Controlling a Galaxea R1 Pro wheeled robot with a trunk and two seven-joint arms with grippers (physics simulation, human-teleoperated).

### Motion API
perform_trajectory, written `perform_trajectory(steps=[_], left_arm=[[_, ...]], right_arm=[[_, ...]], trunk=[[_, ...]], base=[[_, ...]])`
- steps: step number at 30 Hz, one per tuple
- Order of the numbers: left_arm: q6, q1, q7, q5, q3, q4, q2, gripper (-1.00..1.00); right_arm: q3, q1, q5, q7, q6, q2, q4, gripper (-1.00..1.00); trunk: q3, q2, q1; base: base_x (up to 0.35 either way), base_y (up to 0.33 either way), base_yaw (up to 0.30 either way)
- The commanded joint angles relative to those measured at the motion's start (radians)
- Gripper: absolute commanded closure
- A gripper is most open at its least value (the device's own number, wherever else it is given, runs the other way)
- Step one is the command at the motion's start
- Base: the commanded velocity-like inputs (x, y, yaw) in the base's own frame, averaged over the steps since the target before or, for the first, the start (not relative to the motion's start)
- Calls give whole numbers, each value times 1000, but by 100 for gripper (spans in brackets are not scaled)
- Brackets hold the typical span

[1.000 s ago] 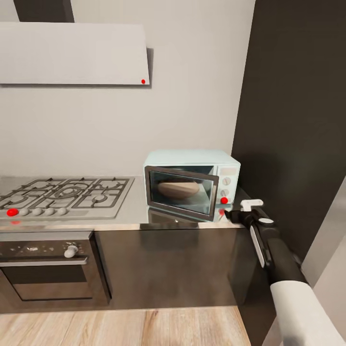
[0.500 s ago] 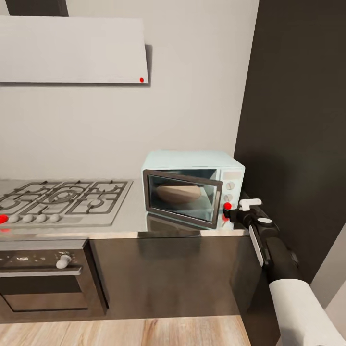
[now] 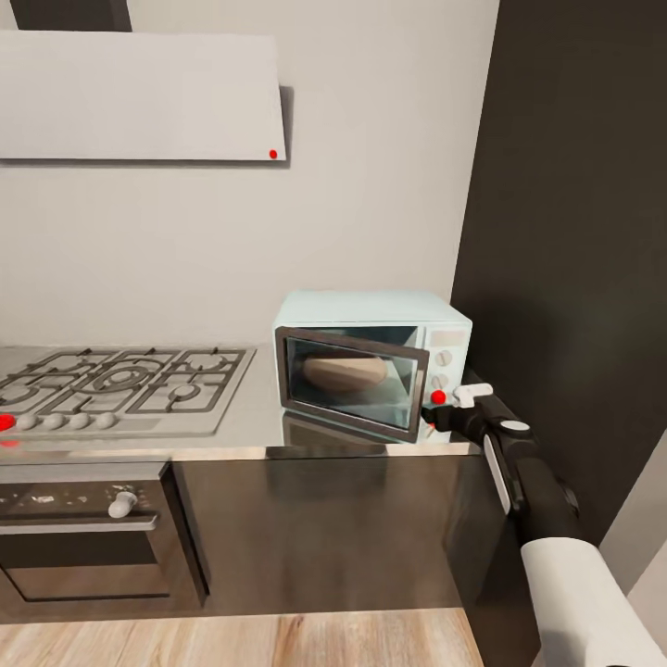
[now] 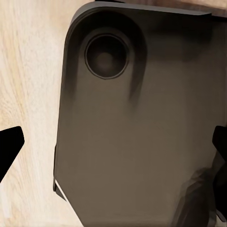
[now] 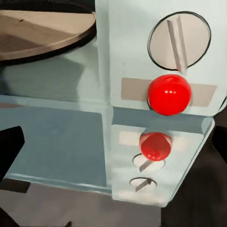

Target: In the kitchen, take the popcorn bag from the countertop, put it into the microwave, and heat it until the popcorn is cooked so the cooked popcorn ends up inside the bag.

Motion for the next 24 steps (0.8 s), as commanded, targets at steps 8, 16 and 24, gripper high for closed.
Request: perform_trajectory(steps=[8,16,24], left_arm=[[-3,0,3,8,-2,-1,0,-100],[-3,0,3,7,-2,-1,-1,-100],[-3,0,3,6,-2,-1,0,-100]], right_arm=[[24,-1,-15,226,8,-2,-13,-100],[25,2,-14,456,15,-4,-4,-100],[25,17,-8,472,52,-5,-1,-100]], trunk=[[-1,0,0],[-1,0,0],[-1,0,0]], base=[[0,0,0],[0,0,0],[0,0,0]])
